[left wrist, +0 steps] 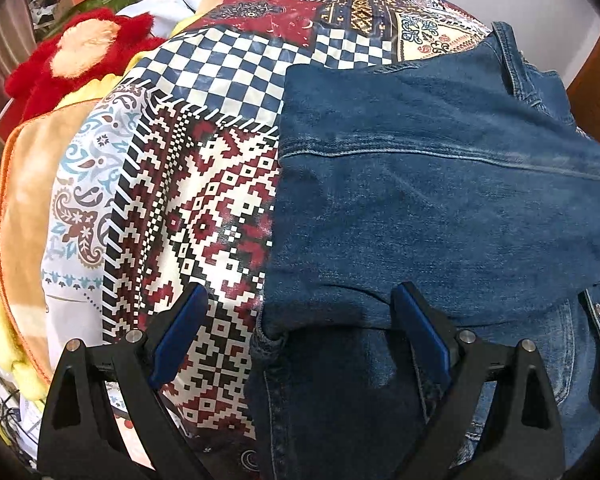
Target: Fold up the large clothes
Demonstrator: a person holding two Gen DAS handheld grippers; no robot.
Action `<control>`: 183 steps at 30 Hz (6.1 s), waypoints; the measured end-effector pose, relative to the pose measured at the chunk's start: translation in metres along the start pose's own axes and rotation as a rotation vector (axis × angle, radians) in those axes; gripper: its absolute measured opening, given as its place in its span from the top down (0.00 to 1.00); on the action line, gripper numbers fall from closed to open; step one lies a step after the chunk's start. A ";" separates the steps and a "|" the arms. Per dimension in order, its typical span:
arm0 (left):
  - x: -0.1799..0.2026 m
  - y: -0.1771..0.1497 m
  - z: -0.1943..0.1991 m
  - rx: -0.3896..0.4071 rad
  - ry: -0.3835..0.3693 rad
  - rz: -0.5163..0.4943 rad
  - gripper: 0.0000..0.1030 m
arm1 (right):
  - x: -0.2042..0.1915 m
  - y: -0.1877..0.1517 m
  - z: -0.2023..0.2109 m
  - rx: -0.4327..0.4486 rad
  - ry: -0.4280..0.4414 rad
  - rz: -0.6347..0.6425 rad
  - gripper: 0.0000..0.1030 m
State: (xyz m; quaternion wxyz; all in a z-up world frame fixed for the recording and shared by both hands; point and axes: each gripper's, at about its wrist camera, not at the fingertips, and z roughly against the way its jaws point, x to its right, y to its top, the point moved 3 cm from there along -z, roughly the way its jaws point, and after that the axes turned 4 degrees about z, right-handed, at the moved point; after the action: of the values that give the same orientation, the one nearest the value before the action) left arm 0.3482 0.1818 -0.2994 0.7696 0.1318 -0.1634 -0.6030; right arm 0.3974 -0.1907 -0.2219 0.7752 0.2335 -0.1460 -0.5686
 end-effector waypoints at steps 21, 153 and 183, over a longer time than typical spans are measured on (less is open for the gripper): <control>0.000 -0.002 -0.010 -0.013 -0.002 0.017 0.05 | 0.023 -0.032 -0.039 -0.140 -0.206 0.109 0.31; 0.380 0.006 0.063 0.042 -0.313 -0.695 0.25 | 0.130 -0.116 0.101 0.023 -0.054 -0.370 0.87; 0.212 0.097 0.183 0.312 -0.413 -0.346 0.99 | 0.061 -0.076 0.055 -0.050 -0.002 -0.179 0.87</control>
State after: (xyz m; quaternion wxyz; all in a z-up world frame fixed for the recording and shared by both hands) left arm 0.4052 -0.0019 -0.0743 0.5766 0.1489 -0.3819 -0.7067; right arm 0.3274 -0.2779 -0.2180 0.7267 0.2254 -0.1111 -0.6394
